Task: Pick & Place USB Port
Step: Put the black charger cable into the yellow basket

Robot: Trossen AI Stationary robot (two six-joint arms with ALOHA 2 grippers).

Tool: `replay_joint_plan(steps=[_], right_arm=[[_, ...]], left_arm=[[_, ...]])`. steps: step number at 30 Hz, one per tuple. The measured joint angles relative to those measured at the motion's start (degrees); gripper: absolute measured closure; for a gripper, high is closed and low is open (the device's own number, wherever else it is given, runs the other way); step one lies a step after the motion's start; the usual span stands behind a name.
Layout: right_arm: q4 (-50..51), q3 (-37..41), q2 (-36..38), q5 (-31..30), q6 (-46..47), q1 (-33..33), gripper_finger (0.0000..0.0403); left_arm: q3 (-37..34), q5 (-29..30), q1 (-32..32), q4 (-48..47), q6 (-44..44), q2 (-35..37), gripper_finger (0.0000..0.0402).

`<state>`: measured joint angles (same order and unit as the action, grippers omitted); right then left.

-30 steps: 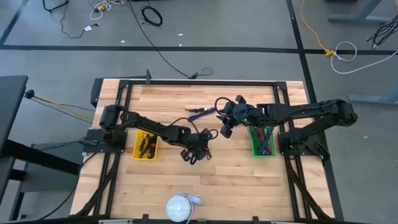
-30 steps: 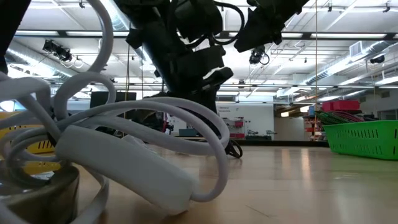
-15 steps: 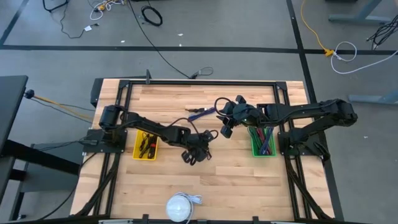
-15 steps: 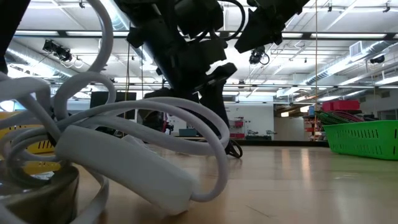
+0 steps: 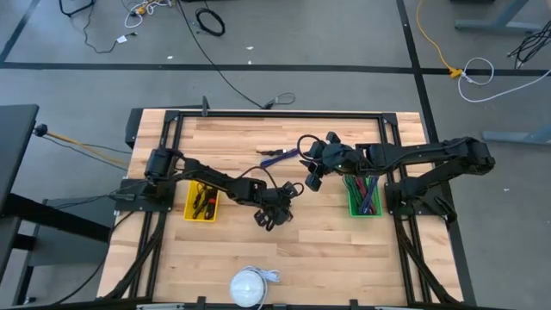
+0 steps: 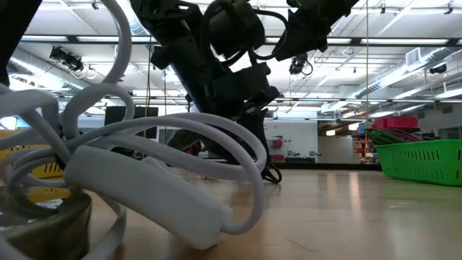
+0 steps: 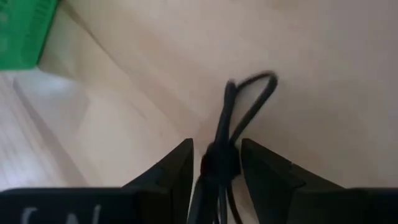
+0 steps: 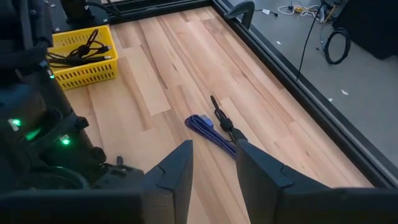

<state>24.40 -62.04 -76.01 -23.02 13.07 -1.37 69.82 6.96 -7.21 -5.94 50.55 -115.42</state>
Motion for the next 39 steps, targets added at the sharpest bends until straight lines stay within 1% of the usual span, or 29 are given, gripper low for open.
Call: replay_joint_plan(steps=[5,11,14,17,19,23,27,30,32,36,39], right_arm=[[-0.02,0.00,-0.02,0.00,-0.01,0.01,0.0280],[-0.20,0.00,-0.02,0.05,-0.01,0.02,0.0280],[-0.17,0.00,-0.02,0.09,-0.02,0.02,0.0280],[-0.17,0.00,-0.02,0.08,-0.03,0.02,0.0280],[-0.15,0.00,-0.02,0.04,-0.03,0.02,0.0280],[0.20,0.03,-0.02,0.00,-0.05,0.02,0.0280],[0.37,0.07,-0.02,-0.23,-0.25,0.02,0.0280],[0.84,0.07,-0.02,-1.46,-0.49,0.02,0.0280],[1.68,0.08,-0.02,-3.06,-0.53,0.02,0.0280],[2.64,0.09,-0.02,-5.05,-0.20,0.03,0.0280],[3.02,0.09,-0.04,-5.05,-0.19,0.04,0.0280]], left_arm=[[-0.02,0.06,1.44,-0.40,-0.65,0.00,0.0264],[0.07,-4.85,2.83,-1.58,-3.41,-0.81,0.0279],[0.07,-5.18,2.92,-2.03,-2.92,-0.81,0.0309],[0.02,-5.10,2.68,-1.28,-2.95,-0.60,0.0366],[-0.02,-5.08,2.48,-0.67,-2.95,-0.50,0.0372],[-0.02,-3.26,1.56,-0.06,-2.23,-0.18,0.0372],[-0.08,2.16,0.36,-1.01,-2.50,1.13,0.0372],[-0.06,4.90,-0.21,-2.52,-8.50,3.95,0.0372],[-0.06,5.22,-0.02,-5.23,-13.45,6.58,0.0372],[0.00,5.58,1.17,-14.56,-27.18,13.34,0.0372],[0.00,3.33,2.11,-23.23,-37.25,18.20,0.0372]])
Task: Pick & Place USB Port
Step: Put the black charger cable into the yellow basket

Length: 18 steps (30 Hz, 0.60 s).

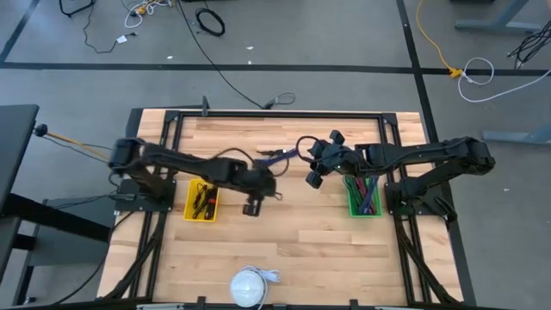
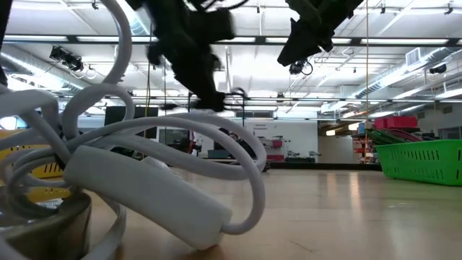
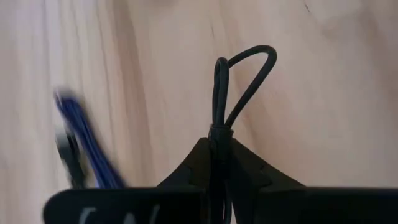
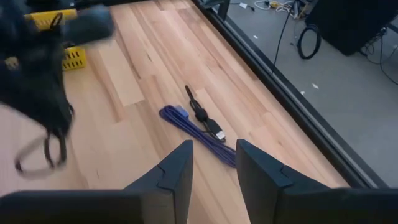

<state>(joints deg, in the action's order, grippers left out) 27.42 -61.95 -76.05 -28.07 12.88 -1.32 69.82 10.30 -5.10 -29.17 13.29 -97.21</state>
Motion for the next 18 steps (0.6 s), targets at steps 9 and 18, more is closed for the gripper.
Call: replay_joint_plan(steps=[9,18], right_arm=[[0.41,0.02,0.00,0.02,0.11,0.00,0.0280],[0.04,2.37,0.00,0.00,-0.04,0.00,0.0280]], left_arm=[[-3.31,6.79,0.67,-20.71,-29.98,10.79,0.0372],[-19.55,10.53,-1.78,-23.52,-60.38,24.58,0.0372]])
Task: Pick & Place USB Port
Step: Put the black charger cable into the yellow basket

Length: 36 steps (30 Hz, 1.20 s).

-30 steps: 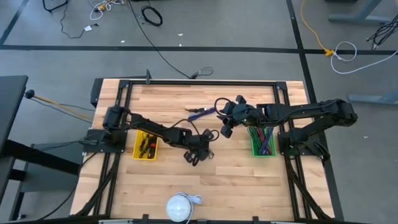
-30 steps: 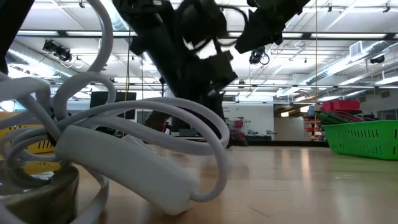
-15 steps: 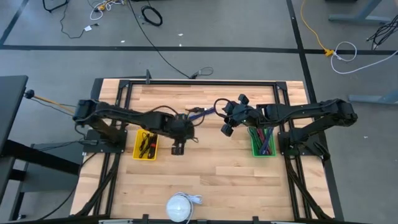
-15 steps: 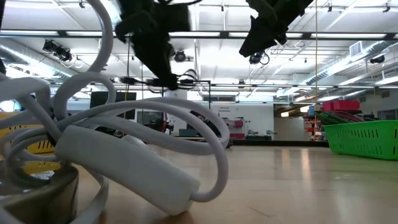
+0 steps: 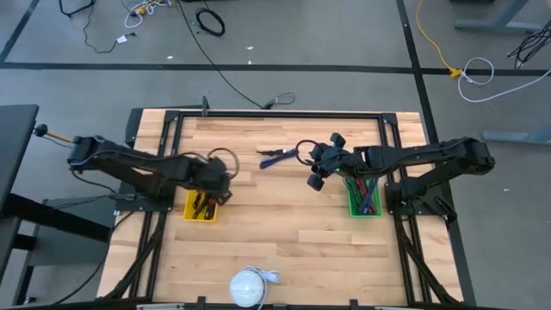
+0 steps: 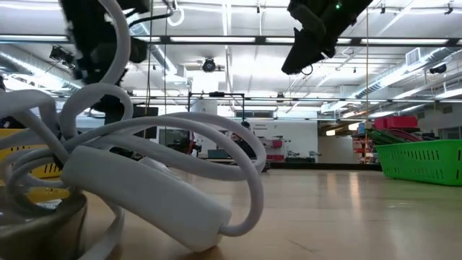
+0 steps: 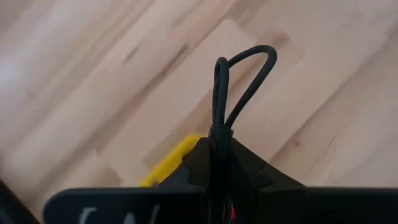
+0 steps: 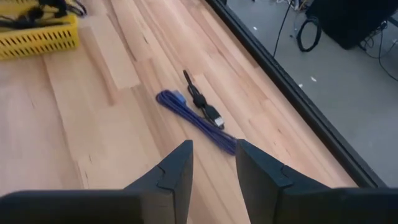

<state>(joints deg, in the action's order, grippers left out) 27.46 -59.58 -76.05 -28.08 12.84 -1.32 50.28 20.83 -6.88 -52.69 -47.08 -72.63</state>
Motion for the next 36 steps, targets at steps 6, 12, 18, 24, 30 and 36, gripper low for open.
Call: replay_joint_plan(steps=[6,12,18,24,30,36], right_arm=[[-2.51,2.81,0.00,-1.62,-0.28,0.11,0.0280],[-3.13,3.29,0.00,-2.56,-0.58,0.78,0.0280],[-3.78,3.29,0.00,-2.57,-1.98,1.28,0.0280],[-4.31,3.29,0.00,-2.56,-2.82,1.31,0.0280],[-4.40,3.29,0.00,-2.56,-2.82,1.29,0.0280],[-4.78,3.29,0.00,-2.56,-2.82,1.29,0.0280]], left_arm=[[-7.95,0.00,-5.67,-1.09,-19.90,7.44,0.0372],[-11.68,-1.58,-11.34,-2.27,-35.55,9.78,0.0372],[-12.42,1.72,-16.29,-2.75,-45.24,9.69,0.0372],[-12.45,2.44,-18.65,-2.85,-44.86,9.69,0.0347],[-12.45,3.15,-19.94,-2.77,-44.68,9.67,0.0302],[-12.45,6.53,-20.01,-1.47,-42.18,9.67,0.0289]])
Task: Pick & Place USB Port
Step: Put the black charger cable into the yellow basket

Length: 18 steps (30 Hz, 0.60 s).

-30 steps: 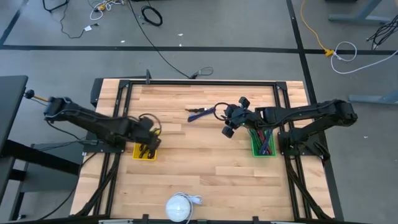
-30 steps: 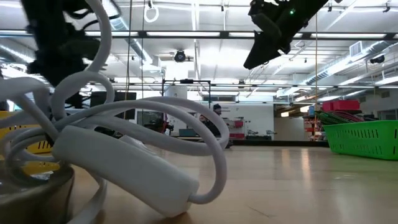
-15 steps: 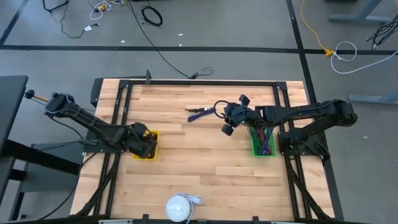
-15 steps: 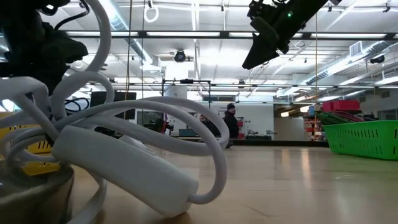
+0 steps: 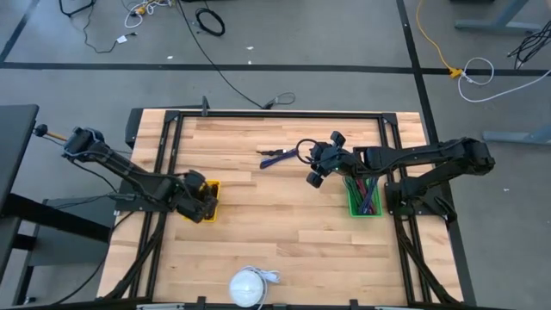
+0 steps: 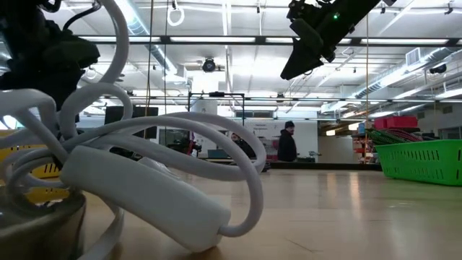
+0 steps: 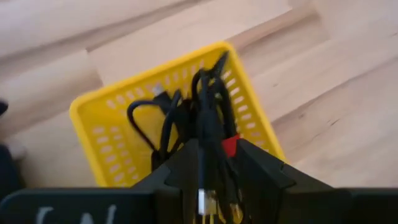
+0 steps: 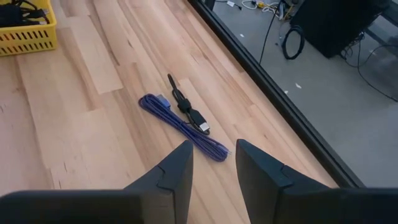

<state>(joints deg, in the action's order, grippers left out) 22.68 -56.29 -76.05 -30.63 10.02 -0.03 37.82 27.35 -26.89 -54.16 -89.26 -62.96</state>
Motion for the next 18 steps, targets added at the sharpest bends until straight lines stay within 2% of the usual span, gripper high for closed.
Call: replay_joint_plan(steps=[4,12,15,18], right_arm=[[-0.01,0.00,0.00,0.00,0.00,0.00,0.0280],[-0.31,0.00,0.00,0.01,0.34,0.00,0.0280],[-0.54,0.00,0.00,0.01,0.42,0.00,0.0280],[-0.75,0.00,0.00,0.01,0.43,0.00,0.0280]], left_arm=[[0.00,2.53,0.00,1.21,4.07,-0.02,0.0288],[0.00,4.42,0.09,1.15,6.80,-0.02,0.0287],[0.25,8.18,0.09,0.96,10.26,-0.02,0.0287],[1.46,15.13,0.15,1.14,16.40,-0.02,0.0287]])
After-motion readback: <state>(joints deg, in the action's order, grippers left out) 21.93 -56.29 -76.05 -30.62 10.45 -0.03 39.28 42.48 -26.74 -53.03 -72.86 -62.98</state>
